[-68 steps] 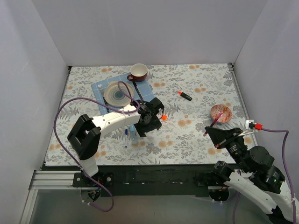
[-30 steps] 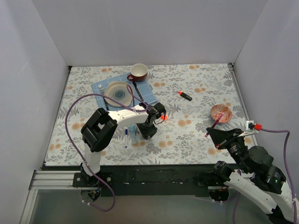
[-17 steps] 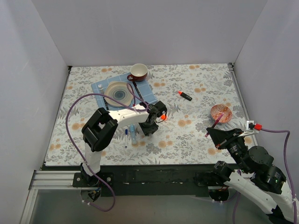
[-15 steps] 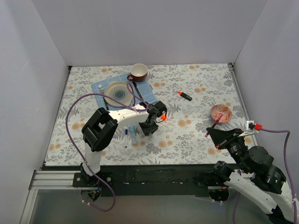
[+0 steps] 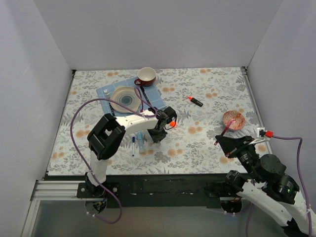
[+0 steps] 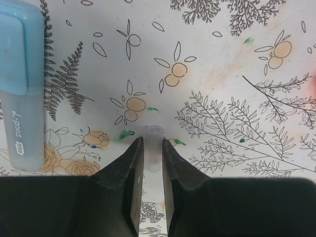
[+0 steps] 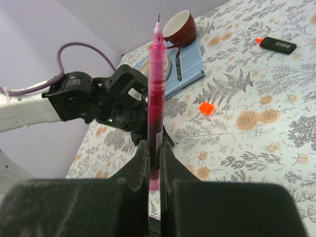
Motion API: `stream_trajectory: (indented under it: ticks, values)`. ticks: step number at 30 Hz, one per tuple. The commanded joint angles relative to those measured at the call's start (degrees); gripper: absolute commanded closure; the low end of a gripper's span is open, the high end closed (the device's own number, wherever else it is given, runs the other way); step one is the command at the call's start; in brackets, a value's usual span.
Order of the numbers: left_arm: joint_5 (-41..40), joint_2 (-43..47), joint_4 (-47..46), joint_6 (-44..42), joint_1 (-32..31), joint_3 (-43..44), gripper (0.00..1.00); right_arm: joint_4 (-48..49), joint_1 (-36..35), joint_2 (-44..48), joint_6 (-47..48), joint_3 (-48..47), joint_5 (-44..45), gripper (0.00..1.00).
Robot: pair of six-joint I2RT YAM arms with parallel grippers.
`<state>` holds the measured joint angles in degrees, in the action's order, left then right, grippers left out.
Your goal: Insert the pens into the pen caps
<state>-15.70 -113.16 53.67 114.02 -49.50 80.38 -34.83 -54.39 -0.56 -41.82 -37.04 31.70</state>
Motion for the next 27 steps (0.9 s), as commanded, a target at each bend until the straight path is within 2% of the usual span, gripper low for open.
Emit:
stream_trajectory:
  ticks: [1,3,10,16,24,27]
  values:
    - [-4.42,1.27,1.09,15.19,0.54,0.57,1.0,6.78,-0.1,1.71,0.6,4.77,-5.05,0.99]
    - [-5.3,3.72,0.04,13.0,0.54,0.31,1.0,8.37,-0.1,-2.33,1.56,7.23,-7.17,0.99]
    - [-7.06,13.39,-8.4,5.0,0.54,-4.26,1.0,19.78,-0.1,-14.55,4.21,13.56,-24.46,0.99]
    - [-5.66,19.81,-16.22,-2.65,0.54,-8.03,1.0,32.0,-0.19,-20.79,2.97,18.39,-31.25,0.99]
    - [-3.99,29.84,-25.62,-13.01,0.45,-14.28,1.0,47.3,0.42,-33.36,2.63,21.65,-46.1,0.99]
    - [-2.23,32.73,-29.05,-15.31,0.54,-16.3,1.0,53.1,1.3,-36.44,1.31,23.5,-47.34,0.99]
